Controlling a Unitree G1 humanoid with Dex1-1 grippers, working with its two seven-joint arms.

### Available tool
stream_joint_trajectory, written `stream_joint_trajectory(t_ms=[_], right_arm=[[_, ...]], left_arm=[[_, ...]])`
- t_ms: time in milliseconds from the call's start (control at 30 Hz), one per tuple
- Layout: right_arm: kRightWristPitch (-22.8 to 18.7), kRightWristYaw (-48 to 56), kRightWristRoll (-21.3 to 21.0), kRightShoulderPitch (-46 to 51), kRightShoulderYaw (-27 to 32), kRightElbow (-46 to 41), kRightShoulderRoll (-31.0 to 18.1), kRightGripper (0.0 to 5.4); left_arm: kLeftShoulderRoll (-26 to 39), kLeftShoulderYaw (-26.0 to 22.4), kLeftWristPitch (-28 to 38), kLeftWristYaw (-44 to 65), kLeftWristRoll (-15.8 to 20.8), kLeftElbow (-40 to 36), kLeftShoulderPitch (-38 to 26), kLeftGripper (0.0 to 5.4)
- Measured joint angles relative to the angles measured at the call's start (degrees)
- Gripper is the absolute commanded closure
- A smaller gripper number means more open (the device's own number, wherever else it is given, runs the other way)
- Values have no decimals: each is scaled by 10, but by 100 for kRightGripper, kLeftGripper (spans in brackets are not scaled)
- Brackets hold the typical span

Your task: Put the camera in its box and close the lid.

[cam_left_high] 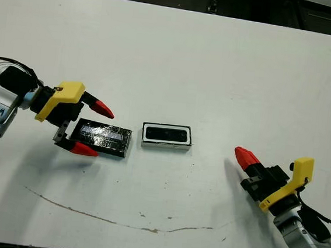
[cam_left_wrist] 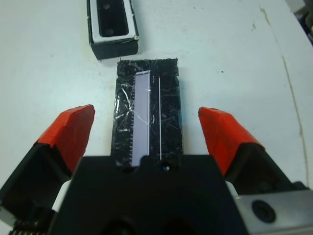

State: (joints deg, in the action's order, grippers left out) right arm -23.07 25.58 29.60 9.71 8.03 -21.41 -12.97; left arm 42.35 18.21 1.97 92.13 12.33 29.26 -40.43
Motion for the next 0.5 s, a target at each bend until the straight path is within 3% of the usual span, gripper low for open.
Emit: stream_joint_trajectory(t_ms=[300, 500], right_arm=[[-6, -2, 1, 0, -1, -2, 0, 540], [-6, -3, 0, 0, -1, -2, 0, 540]], left_arm=[[0, -1, -68, 1, -11, -6, 1, 111], [0, 3, -44, 1, -5, 3, 4, 199]])
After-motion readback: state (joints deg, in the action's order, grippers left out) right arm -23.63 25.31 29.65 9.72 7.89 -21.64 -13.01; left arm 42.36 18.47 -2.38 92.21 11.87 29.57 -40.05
